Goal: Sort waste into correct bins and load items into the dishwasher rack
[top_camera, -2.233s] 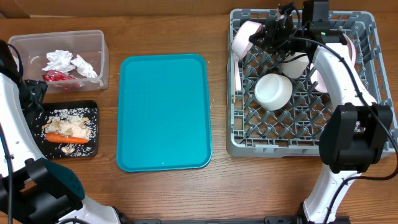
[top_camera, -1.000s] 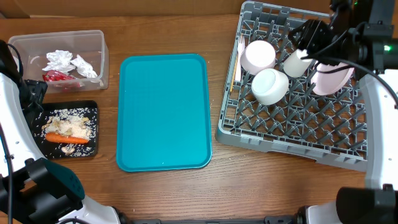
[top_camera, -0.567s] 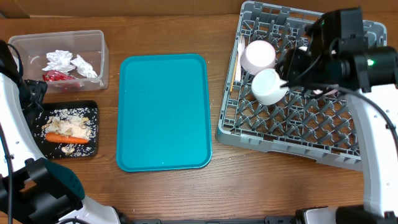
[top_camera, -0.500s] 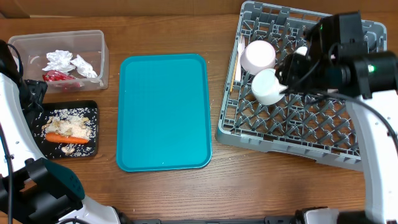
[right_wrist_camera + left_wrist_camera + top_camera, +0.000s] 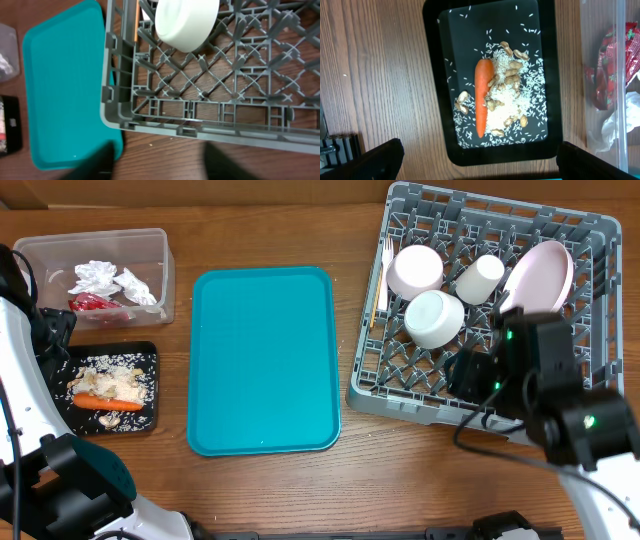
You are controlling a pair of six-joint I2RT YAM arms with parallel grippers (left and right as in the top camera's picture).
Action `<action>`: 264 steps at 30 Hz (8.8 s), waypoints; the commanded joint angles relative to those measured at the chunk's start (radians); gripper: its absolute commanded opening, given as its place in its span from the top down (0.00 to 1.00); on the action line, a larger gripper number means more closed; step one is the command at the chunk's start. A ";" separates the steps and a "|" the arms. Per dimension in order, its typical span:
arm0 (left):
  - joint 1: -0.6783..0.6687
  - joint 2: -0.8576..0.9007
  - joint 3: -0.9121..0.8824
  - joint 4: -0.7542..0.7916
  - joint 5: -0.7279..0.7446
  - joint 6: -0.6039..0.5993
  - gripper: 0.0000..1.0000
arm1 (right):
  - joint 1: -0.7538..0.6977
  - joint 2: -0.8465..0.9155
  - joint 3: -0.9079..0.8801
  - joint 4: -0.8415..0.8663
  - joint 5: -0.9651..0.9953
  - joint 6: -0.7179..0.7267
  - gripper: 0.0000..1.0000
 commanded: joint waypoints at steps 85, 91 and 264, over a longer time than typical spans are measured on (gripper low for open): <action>-0.004 -0.017 -0.003 0.001 0.000 -0.021 0.00 | -0.299 -1.035 -1.164 1.100 -0.055 -0.347 0.00; -0.004 -0.017 -0.003 0.001 0.000 -0.021 0.00 | -0.299 -1.035 -1.164 1.100 -0.054 -0.347 0.00; -0.479 -1.791 -1.801 1.360 0.287 0.880 0.00 | -0.299 -1.035 -1.164 1.100 -0.054 -0.347 0.00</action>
